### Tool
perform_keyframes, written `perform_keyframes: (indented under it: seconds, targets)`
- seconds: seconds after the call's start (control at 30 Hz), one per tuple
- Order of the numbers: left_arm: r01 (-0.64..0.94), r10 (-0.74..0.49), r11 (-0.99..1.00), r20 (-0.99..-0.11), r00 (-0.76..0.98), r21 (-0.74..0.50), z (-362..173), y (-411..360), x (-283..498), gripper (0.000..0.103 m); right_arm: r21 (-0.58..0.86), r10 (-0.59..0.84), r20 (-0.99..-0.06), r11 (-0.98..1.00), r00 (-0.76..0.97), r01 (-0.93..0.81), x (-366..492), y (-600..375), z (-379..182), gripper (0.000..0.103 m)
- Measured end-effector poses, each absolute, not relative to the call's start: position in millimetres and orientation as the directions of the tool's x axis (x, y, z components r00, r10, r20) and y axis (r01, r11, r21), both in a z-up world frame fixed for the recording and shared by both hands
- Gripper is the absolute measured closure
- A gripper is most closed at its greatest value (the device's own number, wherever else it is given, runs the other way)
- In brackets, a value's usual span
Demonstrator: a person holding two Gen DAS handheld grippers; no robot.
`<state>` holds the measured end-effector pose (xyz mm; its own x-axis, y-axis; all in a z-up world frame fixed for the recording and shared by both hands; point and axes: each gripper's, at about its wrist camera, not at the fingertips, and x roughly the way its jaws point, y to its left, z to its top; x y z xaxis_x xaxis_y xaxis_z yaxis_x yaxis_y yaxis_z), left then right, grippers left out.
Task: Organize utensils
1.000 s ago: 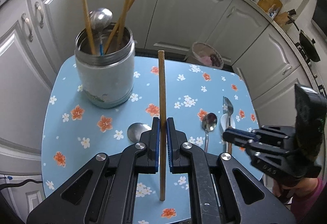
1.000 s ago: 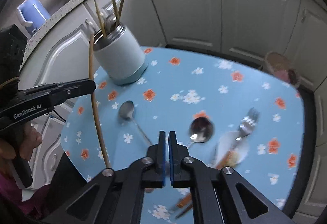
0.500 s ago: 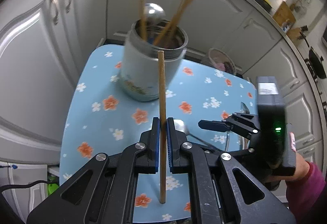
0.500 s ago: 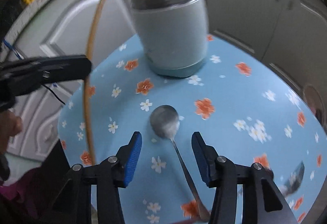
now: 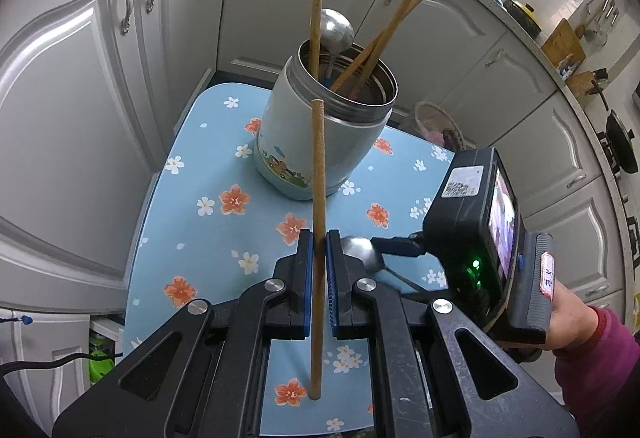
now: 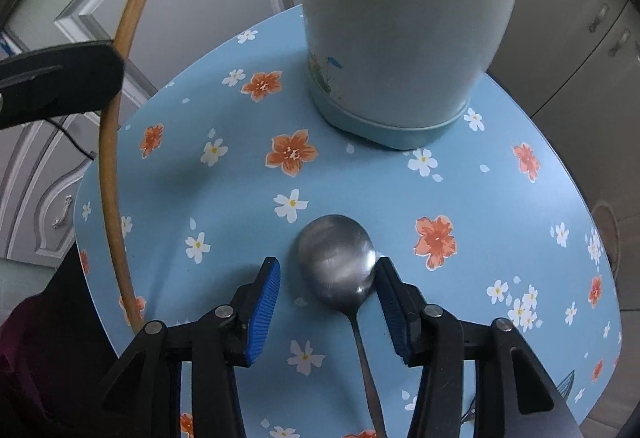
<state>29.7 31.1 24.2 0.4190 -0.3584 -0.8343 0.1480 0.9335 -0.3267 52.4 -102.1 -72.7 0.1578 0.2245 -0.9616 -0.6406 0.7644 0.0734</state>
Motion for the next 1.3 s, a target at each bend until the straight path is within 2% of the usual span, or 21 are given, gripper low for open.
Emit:
perform_keyframes:
  seconds: [0.3,0.6,0.9,0.93,0.97,1.13,1.3]
  targets:
    - [0.153,-0.365,0.931,-0.832,0.418,-0.331,26.3,28.7,27.7,0.098,0.089,0.254,-0.949,0.782,0.185,-0.617,41.1,-114.5,-68.2,0.067]
    - [0.192,-0.394,0.919,-0.808,0.438,-0.344,43.8,17.3,21.9,0.098,0.173,0.381,-0.876,0.821,0.296,-0.544,15.7,-162.1,-16.0,0.067]
    - [0.234,-0.42,0.907,-0.786,0.454,-0.349,60.9,6.1,8.8,0.098,0.204,0.439,-0.808,0.834,0.394,-0.513,-18.1,-183.8,20.8,0.067]
    - [0.236,-0.421,0.907,-0.784,0.456,-0.349,63.0,6.0,7.7,0.098,0.209,0.444,-0.8,0.836,0.402,-0.507,-18.5,-187.2,26.4,0.07]
    - [0.239,-0.422,0.906,-0.78,0.463,-0.348,65.7,6.0,5.8,0.098,0.213,0.449,-0.796,0.836,0.407,-0.505,-20.6,-190.8,27.2,0.102]
    - [0.246,-0.42,0.907,-0.771,0.478,-0.342,73.8,6.4,1.5,0.098,0.241,0.456,-0.781,0.851,0.427,-0.467,-20.0,-203.1,39.7,0.102]
    - [0.232,-0.419,0.908,-0.772,0.478,-0.348,71.1,10.5,1.2,0.098,0.24,0.433,-0.813,0.858,0.389,-0.455,-15.2,-200.9,25.6,0.102]
